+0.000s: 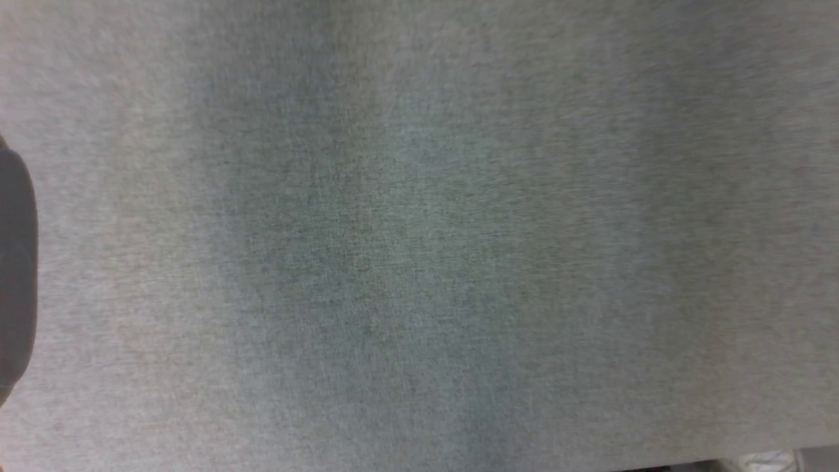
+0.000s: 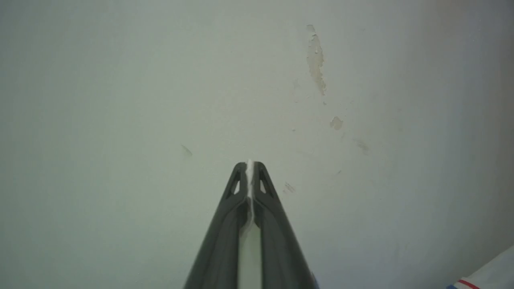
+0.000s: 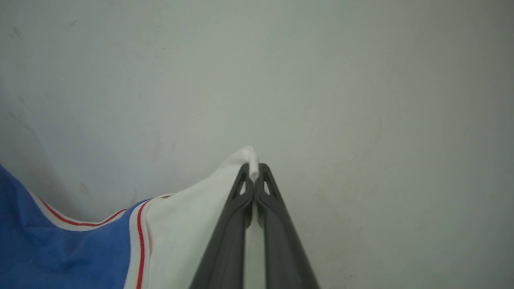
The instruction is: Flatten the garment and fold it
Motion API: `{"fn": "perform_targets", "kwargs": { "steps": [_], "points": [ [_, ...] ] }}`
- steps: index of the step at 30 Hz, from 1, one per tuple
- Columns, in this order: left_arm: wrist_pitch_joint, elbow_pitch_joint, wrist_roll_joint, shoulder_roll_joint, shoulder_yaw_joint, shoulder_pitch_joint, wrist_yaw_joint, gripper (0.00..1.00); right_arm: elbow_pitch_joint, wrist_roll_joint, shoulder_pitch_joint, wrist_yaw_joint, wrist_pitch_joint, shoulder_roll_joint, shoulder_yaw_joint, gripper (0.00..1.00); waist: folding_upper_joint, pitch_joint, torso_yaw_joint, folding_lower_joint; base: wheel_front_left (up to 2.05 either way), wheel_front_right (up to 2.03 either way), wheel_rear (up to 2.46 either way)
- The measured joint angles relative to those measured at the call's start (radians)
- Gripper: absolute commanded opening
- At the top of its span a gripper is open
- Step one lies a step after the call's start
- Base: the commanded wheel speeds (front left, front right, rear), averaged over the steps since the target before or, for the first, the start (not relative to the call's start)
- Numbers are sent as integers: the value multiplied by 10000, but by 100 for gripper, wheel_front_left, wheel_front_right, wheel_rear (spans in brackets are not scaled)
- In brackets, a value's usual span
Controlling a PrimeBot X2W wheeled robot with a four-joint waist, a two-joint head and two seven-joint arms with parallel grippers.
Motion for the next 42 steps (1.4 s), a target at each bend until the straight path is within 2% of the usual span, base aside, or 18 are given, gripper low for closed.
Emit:
{"fn": "perform_targets", "kwargs": {
  "steps": [5, 9, 14, 17, 19, 23, 28, 32, 36, 42],
  "points": [
    [-341, -211, -466, 199, 290, 623, -341, 0, -288, 993, 243, 0, -339, -656, 859, 0, 0, 674, 152, -1, 0, 0, 0],
    [-403, -961, -888, 359, 393, 1806, -715, 0, -903, 2048, 1153, 0, -493, -1300, 1455, 0, 0, 821, 363, -2, 0, 0, 0],
    [27, -2510, -1260, 619, 245, 4433, -1028, 0, -2232, 3342, 3114, 0, -533, -2025, 1616, 0, 0, 464, 513, -4, 0, 0, 0],
    [422, -3781, -1509, 732, 165, 6413, -1034, 0, -3269, 3910, 4714, 0, -412, -2311, 1457, 0, 0, 43, 598, -5, 0, 0, 0],
    [556, -4686, -1607, 802, 157, 7785, -871, 0, -4006, 4159, 5949, 0, -297, -2368, 1223, 0, 0, -282, 638, -7, 0, 0, 0],
    [637, -6334, -1678, 882, 27, 10398, -568, 0, -5356, 4420, 8650, 0, 58, -2205, 683, 0, 0, -935, 698, -7, 0, 0, 0],
    [439, -7618, -1494, 941, -305, 13393, -69, 0, -6732, 4479, 11690, -2, 322, -1409, -12, 0, 0, -1732, 745, -8, 0, 0, 0],
    [230, -7942, -1755, 830, -466, 15508, 52, 0, -7333, 4481, 13753, -2, 451, -673, -339, 0, 0, -2331, 755, -9, 0, 0, 0],
    [107, -7856, -2278, 878, -502, 17140, -8, 0, -7461, 4577, 15440, -2, 639, -19, -581, 0, 0, -2874, 739, -7, 0, 0, 0],
    [155, -7450, -3012, 1043, -499, 19275, -94, 0, -7217, 4696, 17527, -2, 780, 265, -769, 0, 0, -3664, 692, -7, 0, 0, 0]
  ]
}}
